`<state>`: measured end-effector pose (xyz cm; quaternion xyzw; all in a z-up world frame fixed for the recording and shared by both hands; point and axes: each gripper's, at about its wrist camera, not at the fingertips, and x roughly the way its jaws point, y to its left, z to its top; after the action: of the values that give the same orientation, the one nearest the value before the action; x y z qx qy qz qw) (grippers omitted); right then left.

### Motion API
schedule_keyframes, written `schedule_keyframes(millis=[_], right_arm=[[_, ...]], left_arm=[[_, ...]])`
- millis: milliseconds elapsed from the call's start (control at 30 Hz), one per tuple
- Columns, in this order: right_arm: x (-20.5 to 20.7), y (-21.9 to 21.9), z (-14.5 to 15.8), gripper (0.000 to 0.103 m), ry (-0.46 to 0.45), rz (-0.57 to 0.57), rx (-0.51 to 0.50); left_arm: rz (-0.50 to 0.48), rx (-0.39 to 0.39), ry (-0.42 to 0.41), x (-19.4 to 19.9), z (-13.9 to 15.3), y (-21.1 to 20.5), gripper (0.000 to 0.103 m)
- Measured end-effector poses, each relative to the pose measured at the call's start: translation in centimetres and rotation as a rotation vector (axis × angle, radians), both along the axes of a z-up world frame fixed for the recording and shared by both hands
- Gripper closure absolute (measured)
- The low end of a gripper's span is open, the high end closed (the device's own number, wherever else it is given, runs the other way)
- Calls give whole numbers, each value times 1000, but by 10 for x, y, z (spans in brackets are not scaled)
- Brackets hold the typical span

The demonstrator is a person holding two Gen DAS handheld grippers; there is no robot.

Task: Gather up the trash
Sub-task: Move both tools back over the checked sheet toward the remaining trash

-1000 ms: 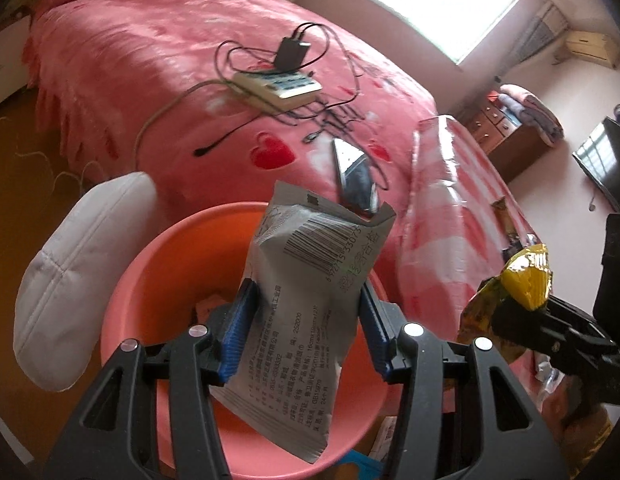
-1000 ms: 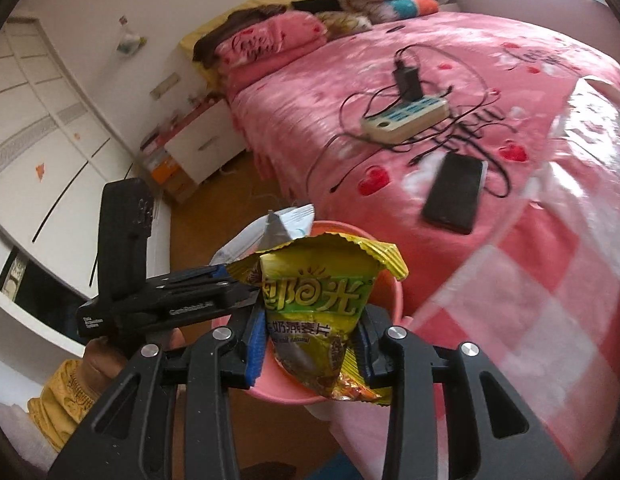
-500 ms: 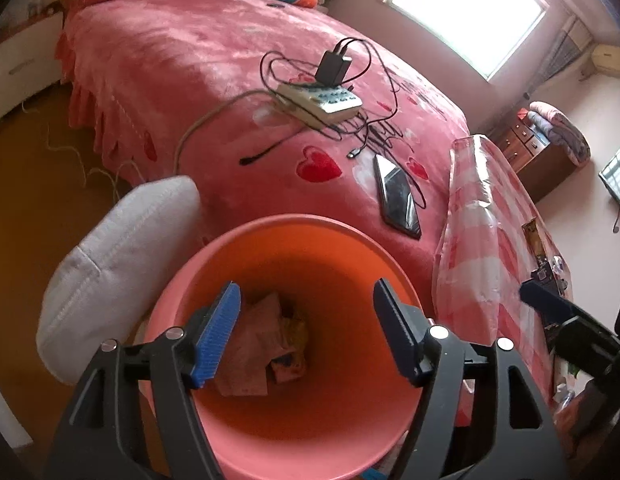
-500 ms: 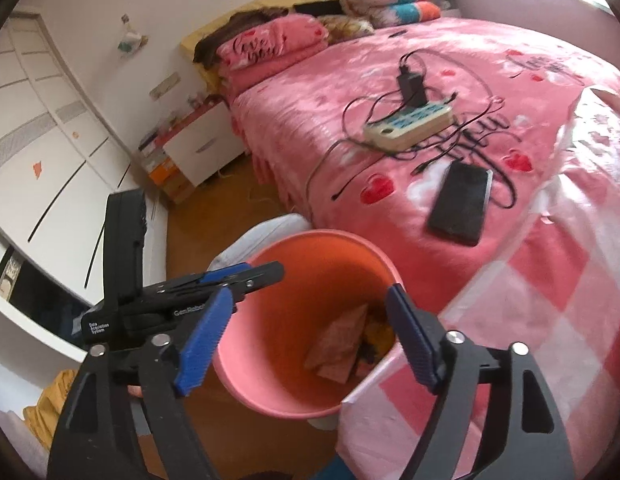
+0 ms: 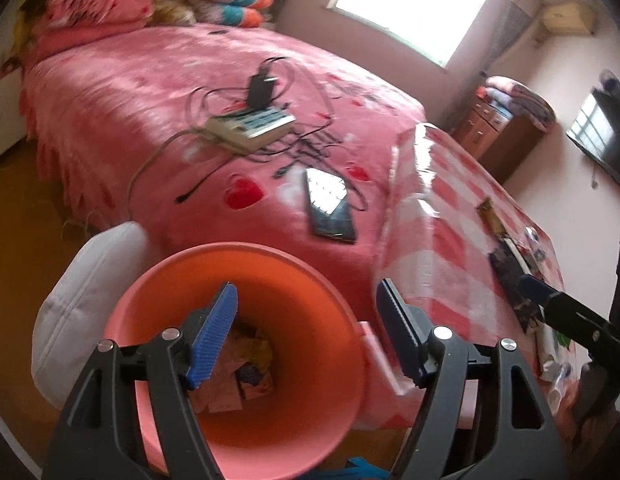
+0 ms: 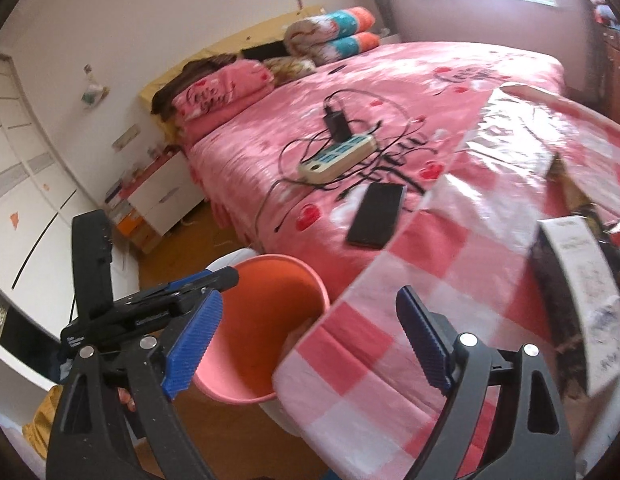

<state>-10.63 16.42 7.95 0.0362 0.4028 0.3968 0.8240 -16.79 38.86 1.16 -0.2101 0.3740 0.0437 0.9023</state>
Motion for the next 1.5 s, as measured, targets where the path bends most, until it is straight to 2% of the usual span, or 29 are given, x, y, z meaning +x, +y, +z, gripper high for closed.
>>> schedule_keyframes(millis=[433, 867, 967, 1100, 1500], right_arm=[[-4, -79, 31, 15, -66, -134, 49], [-2, -159, 44, 15, -105, -282, 50], [-1, -175, 43, 15, -109, -310, 52], [2, -194, 42, 15, -110, -337, 50], [25, -249, 28, 15, -65, -402, 25]], left_arm=[[-167, 39, -21, 17, 24, -81, 30], [-304, 60, -20, 33, 39, -157, 30], [-322, 60, -14, 38, 41, -169, 30], [-338, 53, -12, 46, 44, -185, 25], [-387, -14, 52, 81, 34, -233, 24]])
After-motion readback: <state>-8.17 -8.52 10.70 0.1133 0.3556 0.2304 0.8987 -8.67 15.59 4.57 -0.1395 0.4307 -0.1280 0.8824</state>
